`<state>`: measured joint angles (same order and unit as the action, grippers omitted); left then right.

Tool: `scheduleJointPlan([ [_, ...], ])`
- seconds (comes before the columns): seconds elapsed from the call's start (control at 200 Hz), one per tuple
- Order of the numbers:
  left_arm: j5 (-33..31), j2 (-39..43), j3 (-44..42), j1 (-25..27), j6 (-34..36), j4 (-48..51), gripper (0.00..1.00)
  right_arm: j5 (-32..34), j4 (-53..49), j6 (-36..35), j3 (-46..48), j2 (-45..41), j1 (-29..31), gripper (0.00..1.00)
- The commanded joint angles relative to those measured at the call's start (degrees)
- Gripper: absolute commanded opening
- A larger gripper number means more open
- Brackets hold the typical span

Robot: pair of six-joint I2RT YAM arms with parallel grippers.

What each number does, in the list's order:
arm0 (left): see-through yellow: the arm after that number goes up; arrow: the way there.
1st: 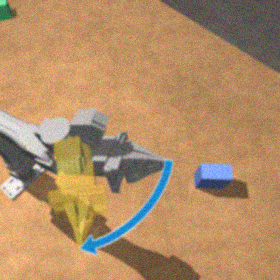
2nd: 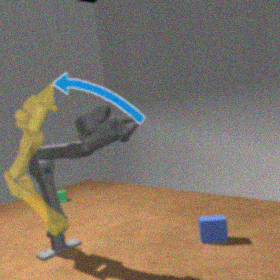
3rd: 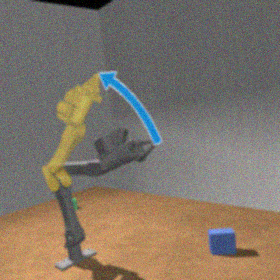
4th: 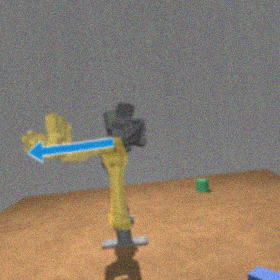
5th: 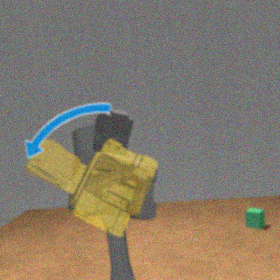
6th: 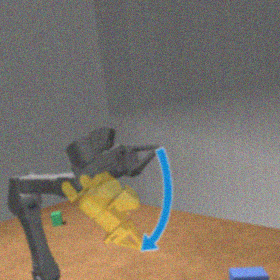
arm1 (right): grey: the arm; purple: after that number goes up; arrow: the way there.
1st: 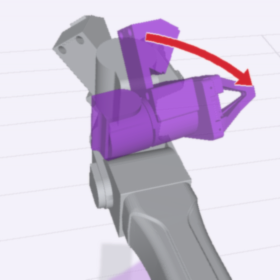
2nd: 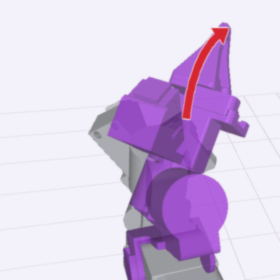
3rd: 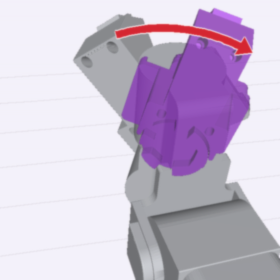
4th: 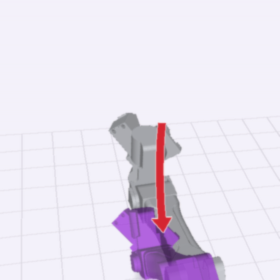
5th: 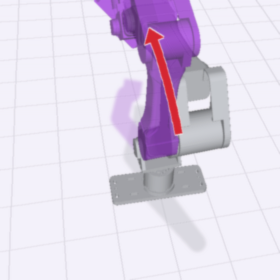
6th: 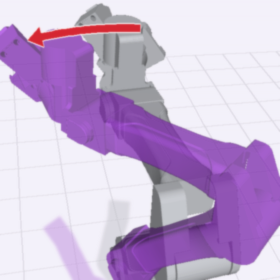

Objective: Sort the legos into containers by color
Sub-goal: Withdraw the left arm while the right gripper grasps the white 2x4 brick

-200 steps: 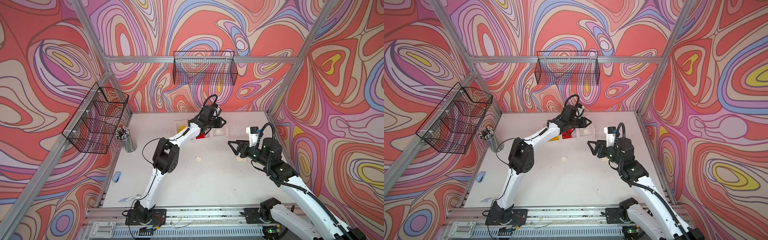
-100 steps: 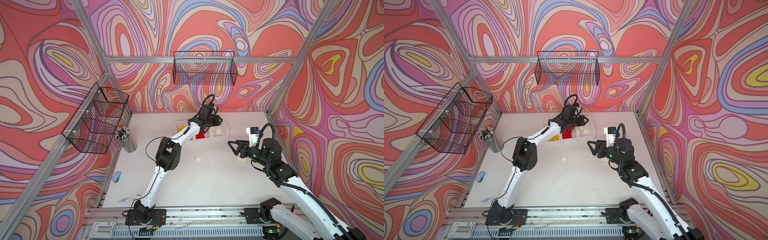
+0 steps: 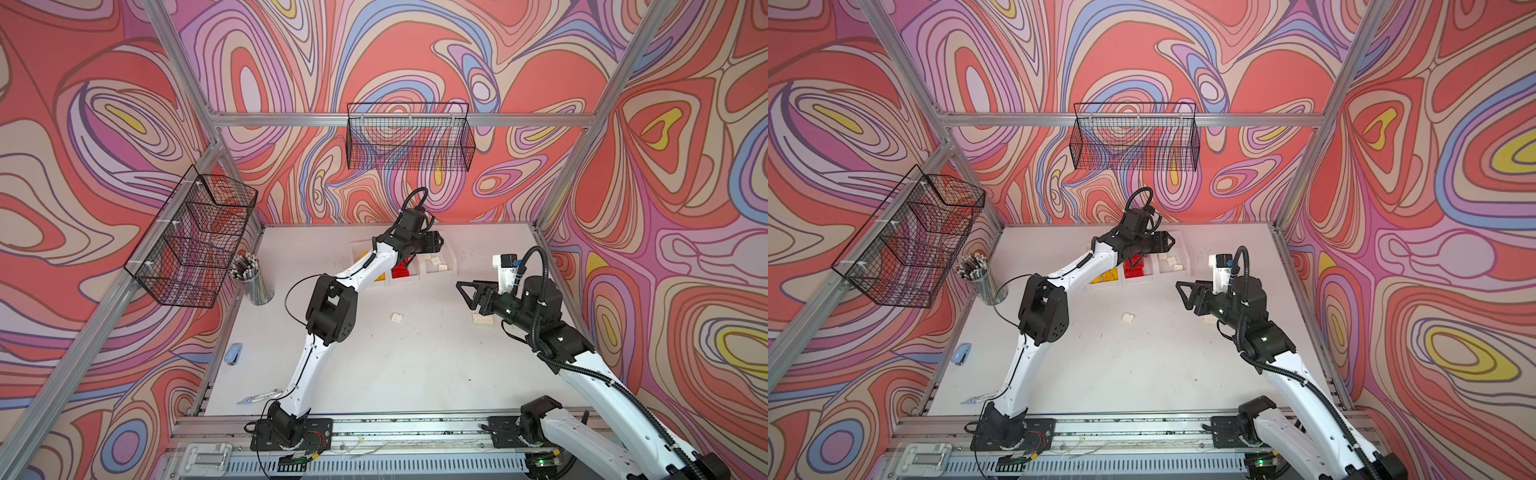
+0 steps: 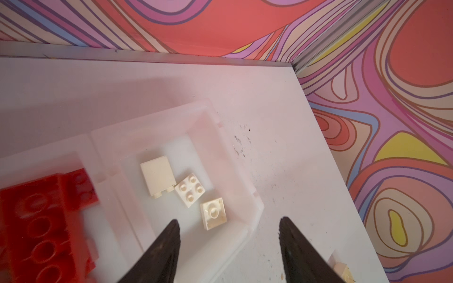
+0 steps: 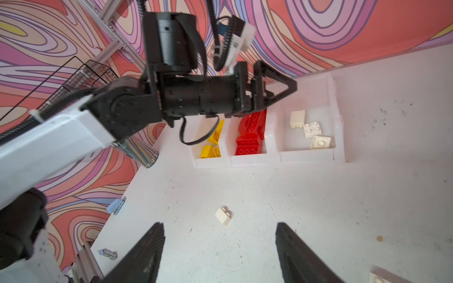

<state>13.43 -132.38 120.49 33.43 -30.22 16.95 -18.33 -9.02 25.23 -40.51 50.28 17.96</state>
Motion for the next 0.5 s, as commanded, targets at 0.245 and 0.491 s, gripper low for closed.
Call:
scheduleJointPlan([
  [0.245,-4.37,32.62,-15.73,-4.51,8.59,6.49,0.65,13.49,-12.41,2.54,-5.28,8.58,-0.03,0.75],
  [0.491,-6.89,51.4,-33.33,-4.6,12.63,13.14,0.67,25.86,-18.84,0.82,-6.27,13.67,-0.09,0.83],
])
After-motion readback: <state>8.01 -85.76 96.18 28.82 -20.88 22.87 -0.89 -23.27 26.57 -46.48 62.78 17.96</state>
